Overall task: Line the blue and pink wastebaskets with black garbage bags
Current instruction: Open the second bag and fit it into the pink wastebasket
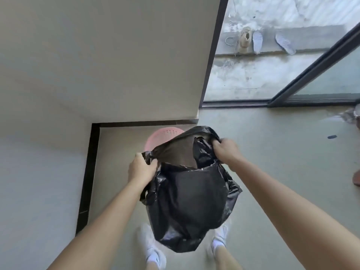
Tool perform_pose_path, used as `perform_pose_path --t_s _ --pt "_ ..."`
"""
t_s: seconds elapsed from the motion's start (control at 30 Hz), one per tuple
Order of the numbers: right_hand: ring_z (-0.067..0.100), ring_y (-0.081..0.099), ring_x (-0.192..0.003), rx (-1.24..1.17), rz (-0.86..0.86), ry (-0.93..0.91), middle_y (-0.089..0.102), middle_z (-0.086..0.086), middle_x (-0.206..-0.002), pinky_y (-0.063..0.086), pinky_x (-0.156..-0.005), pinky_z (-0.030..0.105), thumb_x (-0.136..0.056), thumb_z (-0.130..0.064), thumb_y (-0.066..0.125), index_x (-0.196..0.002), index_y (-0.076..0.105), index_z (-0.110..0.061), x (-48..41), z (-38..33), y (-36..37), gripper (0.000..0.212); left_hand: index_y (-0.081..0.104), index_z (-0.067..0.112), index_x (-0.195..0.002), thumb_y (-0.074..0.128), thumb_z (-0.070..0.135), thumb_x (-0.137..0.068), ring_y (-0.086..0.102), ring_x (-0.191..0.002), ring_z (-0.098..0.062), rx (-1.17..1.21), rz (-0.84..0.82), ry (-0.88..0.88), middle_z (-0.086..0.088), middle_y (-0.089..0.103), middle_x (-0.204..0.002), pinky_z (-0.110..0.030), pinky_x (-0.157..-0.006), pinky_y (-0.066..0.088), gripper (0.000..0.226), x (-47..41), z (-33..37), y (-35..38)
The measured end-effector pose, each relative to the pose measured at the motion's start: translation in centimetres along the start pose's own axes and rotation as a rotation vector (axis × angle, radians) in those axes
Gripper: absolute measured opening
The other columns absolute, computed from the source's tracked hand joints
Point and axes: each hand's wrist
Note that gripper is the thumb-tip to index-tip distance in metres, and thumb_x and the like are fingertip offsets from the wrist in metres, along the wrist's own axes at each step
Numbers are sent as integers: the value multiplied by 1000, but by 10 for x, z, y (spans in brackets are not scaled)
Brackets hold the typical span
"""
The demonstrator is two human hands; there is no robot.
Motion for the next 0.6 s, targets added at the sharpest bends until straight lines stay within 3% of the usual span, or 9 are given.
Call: perform_pose_path --t_s 0.17,0.27,0.33,0.4,0.53,0.6 --pt "34 60 -102 -142 10 -59 64 21 -108 44 -79 36 -97 -32 42 -107 58 1 -69 0 66 38 50 9 -105 49 22 -95 59 -96 -34 148 242 3 -4 56 -91 -33 -71 37 16 -68 3 57" --pt "32 59 -102 -294 75 -157 63 15 -107 49 -85 39 -98 -32 39 -105 56 -2 -81 -18 83 35 47 7 -110 44 19 -97 60 -96 -27 347 416 126 -2 58 -96 -34 -79 46 18 -99 15 62" --pt "32 57 -103 -356 110 -214 61 11 -107 48 -88 42 -98 -34 37 -105 56 -3 -81 -30 92 37 45 2 -113 43 15 -97 60 -98 -22 447 509 238 -4 59 -104 -26 -85 46 21 -107 13 62" --pt "30 54 -109 -383 134 -239 57 9 -116 45 -97 46 -98 -36 36 -111 54 -8 -84 -37 105 36 46 -3 -111 42 13 -98 58 -93 -18 552 575 300 -3 57 -103 -15 -81 43 21 -112 4 66" --pt "23 52 -111 -448 71 -192 53 7 -120 44 -100 46 -98 -40 40 -113 49 -16 -99 -22 141 30 50 4 -114 43 24 -101 57 -82 -6 682 460 133 8 57 -96 -2 -70 36 25 -126 -36 95" --pt "22 52 -111 -454 33 -154 55 5 -119 44 -101 46 -96 -39 42 -112 48 -20 -111 -5 164 26 50 14 -113 43 33 -100 54 -77 2 672 324 29 13 57 -93 -6 -65 38 24 -139 -64 119"
Point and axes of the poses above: each hand's wrist, its own x-axis away from the middle knuckle, its own y-axis out of the palm, z = x × y
